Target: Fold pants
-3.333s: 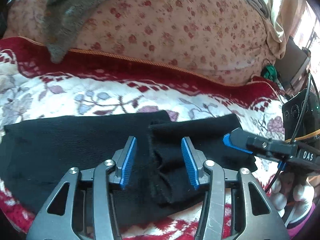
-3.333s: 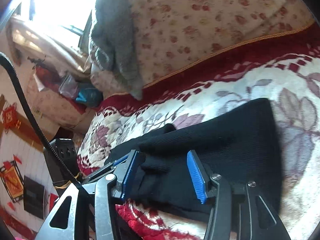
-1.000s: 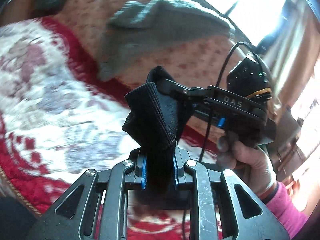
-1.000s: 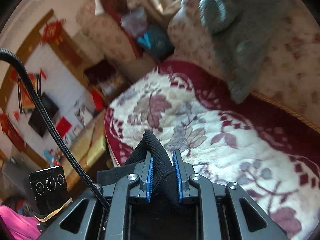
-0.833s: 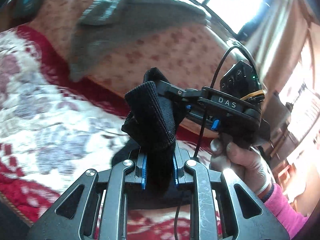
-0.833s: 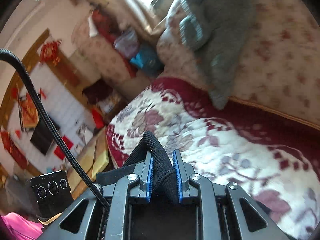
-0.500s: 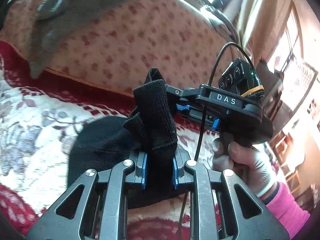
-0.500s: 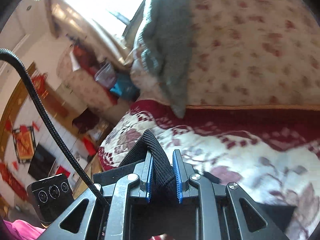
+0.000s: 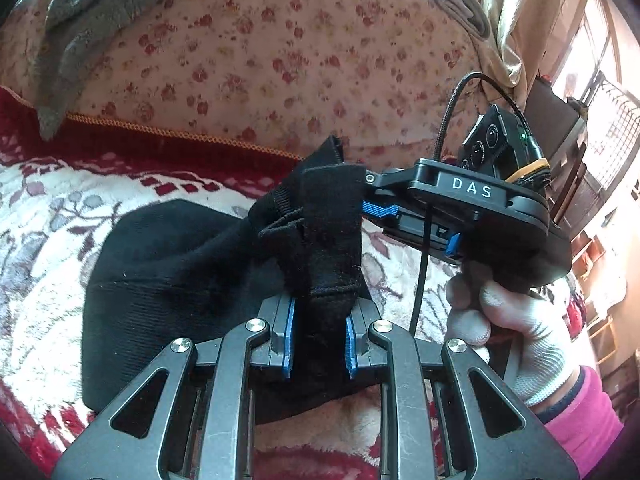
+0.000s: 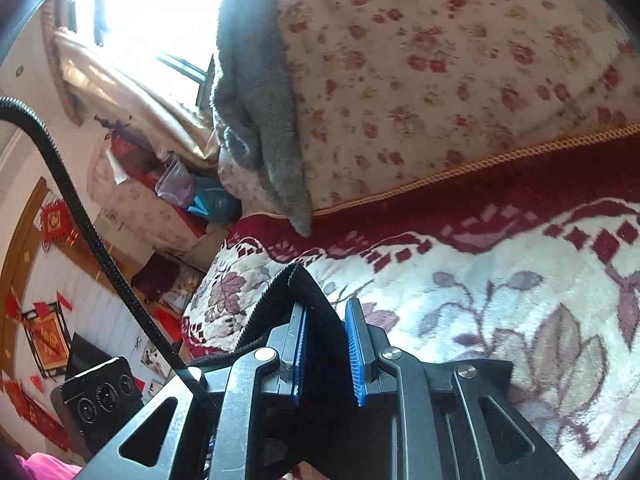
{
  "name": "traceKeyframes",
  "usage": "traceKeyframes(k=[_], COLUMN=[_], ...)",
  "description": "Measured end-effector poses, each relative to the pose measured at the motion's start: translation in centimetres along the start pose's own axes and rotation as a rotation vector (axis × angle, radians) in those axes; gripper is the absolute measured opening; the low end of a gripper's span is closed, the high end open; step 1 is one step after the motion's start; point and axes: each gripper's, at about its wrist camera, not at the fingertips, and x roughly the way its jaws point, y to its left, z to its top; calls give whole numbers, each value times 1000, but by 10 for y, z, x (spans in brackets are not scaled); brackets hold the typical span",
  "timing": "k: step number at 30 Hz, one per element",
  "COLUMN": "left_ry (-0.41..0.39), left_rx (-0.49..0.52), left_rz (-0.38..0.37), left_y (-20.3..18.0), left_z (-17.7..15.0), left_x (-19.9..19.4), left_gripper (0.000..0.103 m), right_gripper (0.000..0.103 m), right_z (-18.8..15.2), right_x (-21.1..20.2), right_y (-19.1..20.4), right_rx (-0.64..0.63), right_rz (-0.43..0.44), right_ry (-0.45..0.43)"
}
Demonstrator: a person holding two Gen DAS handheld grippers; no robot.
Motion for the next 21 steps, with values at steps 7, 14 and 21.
traceKeyframes(k=[7,14,21], left_ry=[29,47,56], left_rx=[4,1,9], left_rz=[-2,-6,-5], left_y=[-1,-1,-4], left_z=[-6,-11,-15], left_x=[7,9,11], left_gripper=[18,18,18], right_gripper=[18,18,18], right_z=[-8,-15,-21], right_x=[-4,-9,-15], right_y=[-18,-26,-29], right_rx=[38,65,81], right_rz=[2,-2,-10], right_ry=[6,6,1])
